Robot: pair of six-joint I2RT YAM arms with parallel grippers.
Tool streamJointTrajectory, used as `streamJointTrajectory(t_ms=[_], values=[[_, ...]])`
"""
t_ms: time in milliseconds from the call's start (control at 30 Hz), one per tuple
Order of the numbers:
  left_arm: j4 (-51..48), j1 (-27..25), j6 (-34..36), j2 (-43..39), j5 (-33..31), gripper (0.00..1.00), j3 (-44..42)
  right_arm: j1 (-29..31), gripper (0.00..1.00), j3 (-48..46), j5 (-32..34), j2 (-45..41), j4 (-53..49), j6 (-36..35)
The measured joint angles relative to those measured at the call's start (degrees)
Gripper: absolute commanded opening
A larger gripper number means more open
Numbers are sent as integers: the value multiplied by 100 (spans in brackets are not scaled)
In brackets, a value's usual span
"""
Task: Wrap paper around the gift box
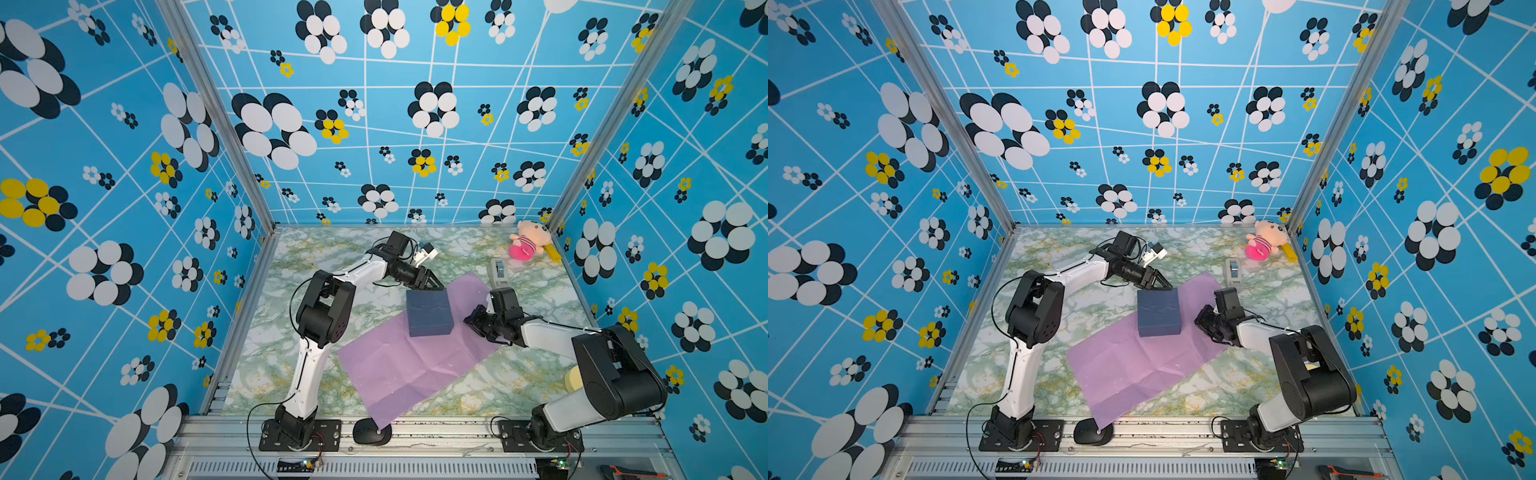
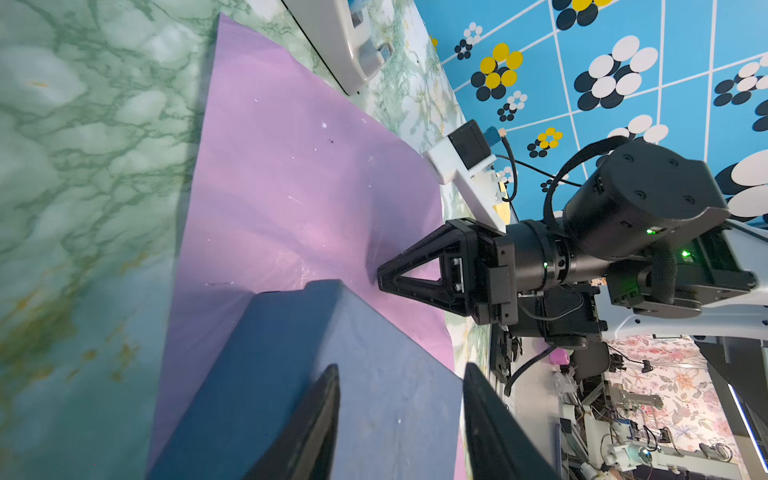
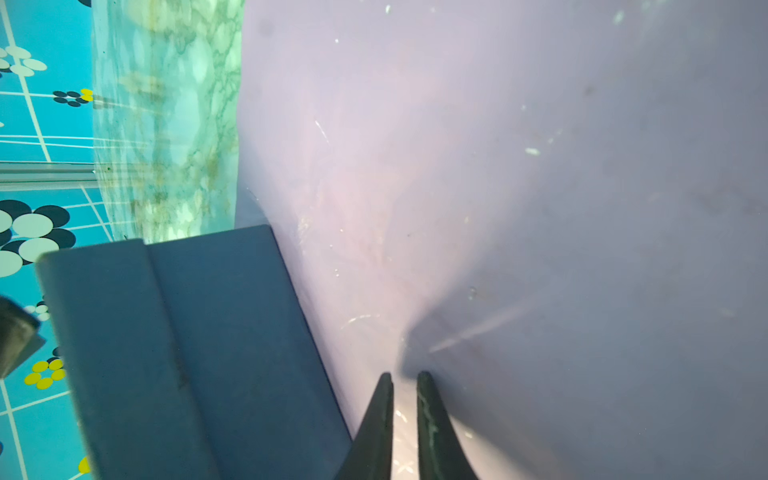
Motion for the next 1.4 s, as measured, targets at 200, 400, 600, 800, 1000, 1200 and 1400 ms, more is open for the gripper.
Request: streamJointTrajectory(t_ms=[200,400,600,800,1000,1200,1400], values=[[0,-33,-166,-289,-459,51,-382,4,46,-4,166,-278,-199,-26],[363,273,-966,-1362,-1390,51,-1414,28,64,319,450,-1340,-1556,-616],[431,485,-2291,-3797,-2739,52,-3456,415,64,898,533,-2146,-2277,-1309],[-214,424,-4013,-6054,-3641,54,-5327,1755,65,988,664,-2404,-2916,-1849],[-1270,398,-5434,-7764,-4380,53,-6522,3091,64,1005,728,-2273,-2953,-1974],[-1639,348,-6422,-8599,-4295,52,-7519,3735,53,925,728,-1545,-2520,-1858],[-1814,313,-6708,-8741,-4135,53,-7641,3893,49,435,798,-1263,-2205,-1569]])
